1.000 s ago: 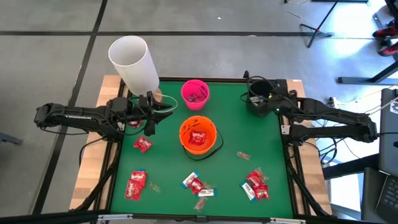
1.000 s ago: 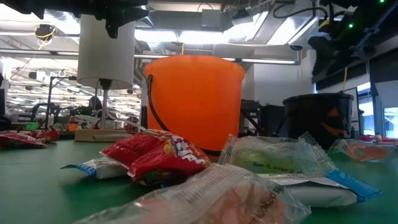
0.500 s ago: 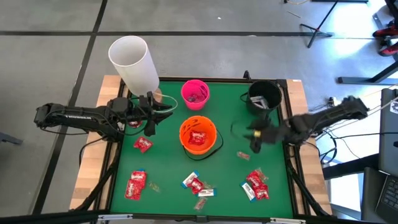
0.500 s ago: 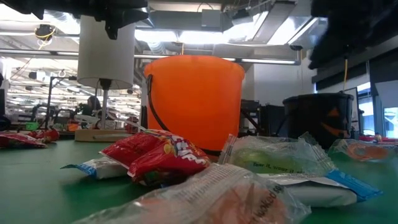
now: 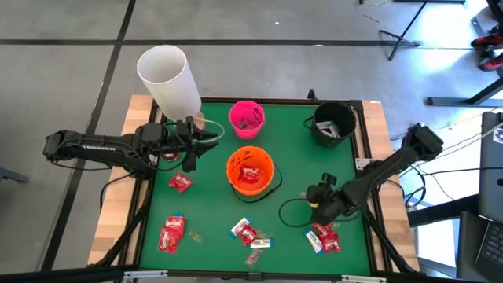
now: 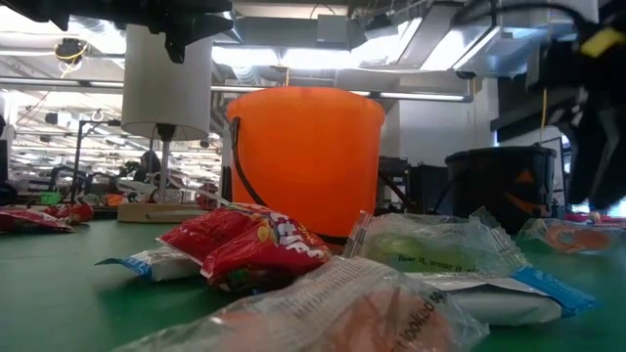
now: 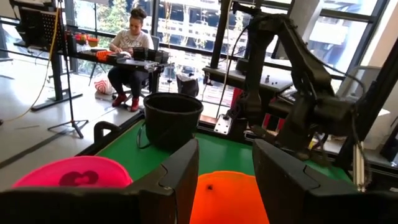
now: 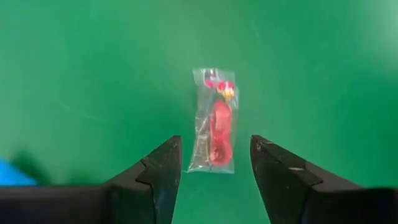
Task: Sort candy
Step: Put the red candy into the pink bucket, then put the red candy into the orange bucket
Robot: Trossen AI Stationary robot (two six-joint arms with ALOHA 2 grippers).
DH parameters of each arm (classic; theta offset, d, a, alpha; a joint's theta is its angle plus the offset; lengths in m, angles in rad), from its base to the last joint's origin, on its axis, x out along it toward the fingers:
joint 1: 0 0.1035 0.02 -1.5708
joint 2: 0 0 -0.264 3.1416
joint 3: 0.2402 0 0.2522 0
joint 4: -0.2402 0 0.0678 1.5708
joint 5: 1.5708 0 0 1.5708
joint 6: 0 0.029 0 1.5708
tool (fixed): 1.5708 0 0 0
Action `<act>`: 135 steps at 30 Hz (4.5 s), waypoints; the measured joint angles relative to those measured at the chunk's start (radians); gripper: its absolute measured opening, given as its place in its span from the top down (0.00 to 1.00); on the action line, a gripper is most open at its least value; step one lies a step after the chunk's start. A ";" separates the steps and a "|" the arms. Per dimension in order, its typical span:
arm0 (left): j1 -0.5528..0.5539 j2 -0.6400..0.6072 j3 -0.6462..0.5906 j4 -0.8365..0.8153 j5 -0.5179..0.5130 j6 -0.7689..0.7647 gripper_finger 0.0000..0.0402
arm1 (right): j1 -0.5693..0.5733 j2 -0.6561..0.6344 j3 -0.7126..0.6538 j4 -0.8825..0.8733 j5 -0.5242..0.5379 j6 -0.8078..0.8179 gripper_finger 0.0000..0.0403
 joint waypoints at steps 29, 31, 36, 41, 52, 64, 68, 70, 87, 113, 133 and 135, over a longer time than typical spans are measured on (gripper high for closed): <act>-0.017 0.000 0.000 0.002 0.002 -0.021 0.65 | -0.029 -0.056 0.110 0.017 0.321 -0.016 0.99; -0.017 0.000 0.000 0.002 0.001 -0.021 0.65 | -0.048 -0.088 0.124 0.096 0.416 -0.080 0.99; -0.017 0.000 0.000 0.001 0.001 -0.021 0.65 | -0.138 -0.138 0.127 0.436 0.472 -0.371 1.00; -0.017 0.000 0.000 0.001 0.001 -0.020 0.65 | -0.261 -0.128 0.127 0.821 0.279 -0.686 1.00; -0.017 0.000 0.000 -0.003 0.000 0.003 0.65 | -0.717 -0.115 0.126 1.032 -0.146 -0.737 1.00; -0.016 0.000 0.000 -0.009 -0.035 0.011 0.65 | -1.005 0.054 0.237 1.024 -0.314 -0.693 1.00; -0.016 0.000 0.000 -0.022 -0.035 0.011 0.65 | -1.005 0.156 0.408 0.819 -0.270 -0.777 1.00; -0.016 0.000 0.000 -0.034 -0.035 0.010 0.65 | -1.004 0.207 0.495 0.702 -0.231 -0.806 1.00; -0.019 0.000 0.000 -0.092 -0.022 0.007 0.65 | -1.002 0.289 0.649 0.447 -0.199 -0.890 0.62; -0.175 0.468 0.467 -1.225 0.119 -0.151 0.65 | -0.676 0.030 0.649 0.361 -0.013 -0.954 0.59; -0.373 0.499 0.415 -1.333 0.068 -0.406 0.48 | -0.640 0.030 0.649 0.309 0.028 -0.946 0.59; -0.371 0.504 0.368 -1.330 0.099 -0.450 0.43 | -0.640 0.030 0.649 0.310 0.028 -0.946 0.59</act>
